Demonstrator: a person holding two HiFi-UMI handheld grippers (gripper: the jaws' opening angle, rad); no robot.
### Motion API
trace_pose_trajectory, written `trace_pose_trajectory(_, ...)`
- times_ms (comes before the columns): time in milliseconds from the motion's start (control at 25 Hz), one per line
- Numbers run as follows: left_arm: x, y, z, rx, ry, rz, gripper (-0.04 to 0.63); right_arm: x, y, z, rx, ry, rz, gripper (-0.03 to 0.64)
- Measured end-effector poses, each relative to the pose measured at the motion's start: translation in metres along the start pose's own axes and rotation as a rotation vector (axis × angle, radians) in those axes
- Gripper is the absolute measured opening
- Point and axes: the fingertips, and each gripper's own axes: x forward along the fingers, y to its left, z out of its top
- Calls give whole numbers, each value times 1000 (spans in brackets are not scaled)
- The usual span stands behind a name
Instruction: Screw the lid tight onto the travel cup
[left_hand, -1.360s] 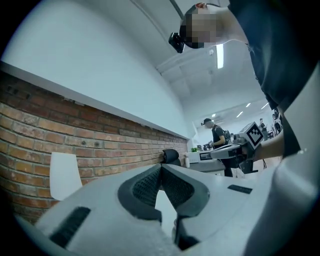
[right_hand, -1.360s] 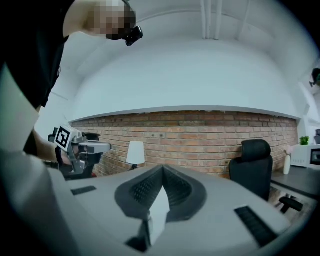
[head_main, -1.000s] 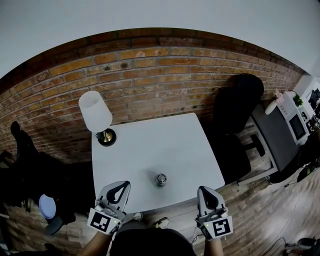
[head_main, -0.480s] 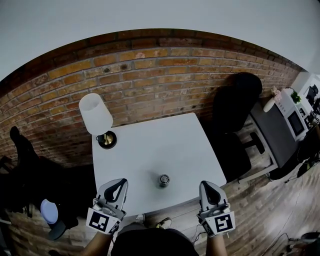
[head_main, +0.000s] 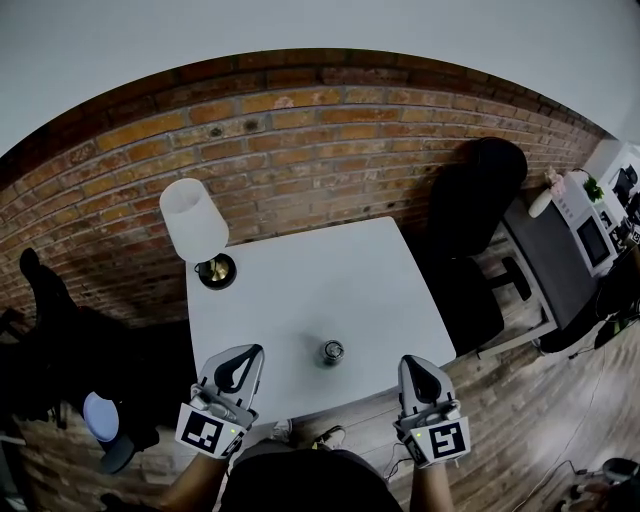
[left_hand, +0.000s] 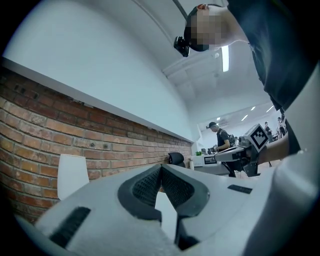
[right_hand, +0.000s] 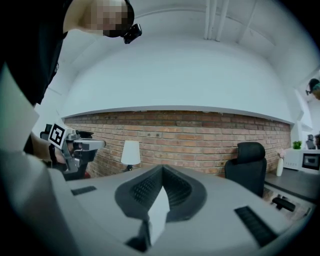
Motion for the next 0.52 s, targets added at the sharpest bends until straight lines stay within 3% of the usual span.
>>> trace_pose_trajectory(520,-11,6,-7,3,-17,20,25,13,18,-5,0,-5,41,14)
